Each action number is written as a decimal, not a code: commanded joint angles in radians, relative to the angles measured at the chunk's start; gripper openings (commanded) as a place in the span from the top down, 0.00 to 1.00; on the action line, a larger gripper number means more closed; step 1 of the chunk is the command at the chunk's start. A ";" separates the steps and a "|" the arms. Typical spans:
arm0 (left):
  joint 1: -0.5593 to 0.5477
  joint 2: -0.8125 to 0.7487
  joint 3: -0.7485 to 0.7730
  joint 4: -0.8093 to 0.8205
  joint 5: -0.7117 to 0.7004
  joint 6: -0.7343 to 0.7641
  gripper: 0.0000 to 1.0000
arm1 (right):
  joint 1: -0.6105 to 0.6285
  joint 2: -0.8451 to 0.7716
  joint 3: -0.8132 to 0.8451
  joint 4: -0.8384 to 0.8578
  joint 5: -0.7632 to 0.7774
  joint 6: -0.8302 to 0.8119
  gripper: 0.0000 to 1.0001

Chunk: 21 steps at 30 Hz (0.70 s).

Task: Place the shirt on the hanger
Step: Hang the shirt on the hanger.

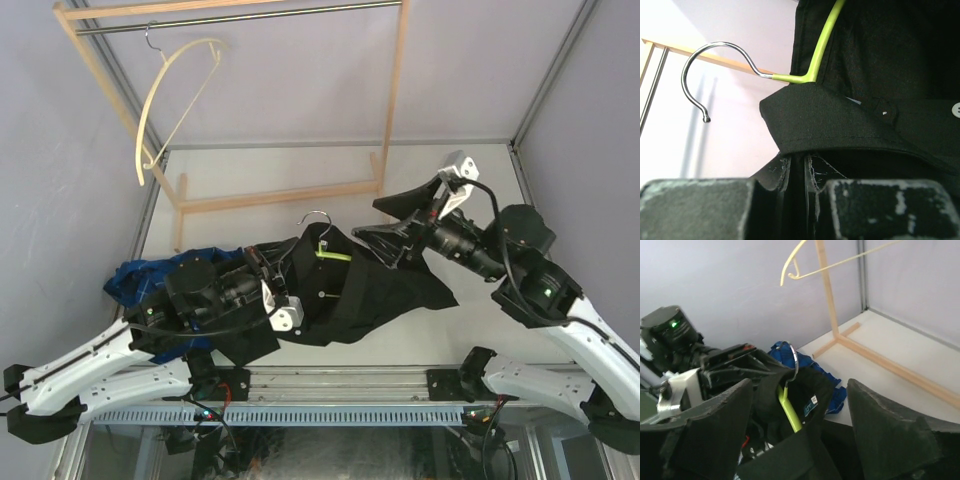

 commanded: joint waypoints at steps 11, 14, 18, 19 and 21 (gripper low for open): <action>0.004 -0.060 -0.045 0.101 -0.047 -0.050 1.00 | 0.315 0.035 0.100 0.116 0.566 0.293 0.00; 0.004 -0.052 -0.042 0.099 -0.078 -0.042 1.00 | 0.352 0.062 0.137 0.091 0.584 0.298 0.00; 0.004 -0.043 -0.044 0.097 -0.098 -0.033 1.00 | 0.371 0.078 0.141 0.075 0.637 0.299 0.00; 0.005 -0.040 -0.044 0.097 -0.103 -0.029 1.00 | 0.371 0.078 0.140 0.067 0.658 0.299 0.00; 0.004 -0.034 -0.045 0.096 -0.114 -0.024 1.00 | 0.371 0.072 0.139 0.065 0.671 0.297 0.00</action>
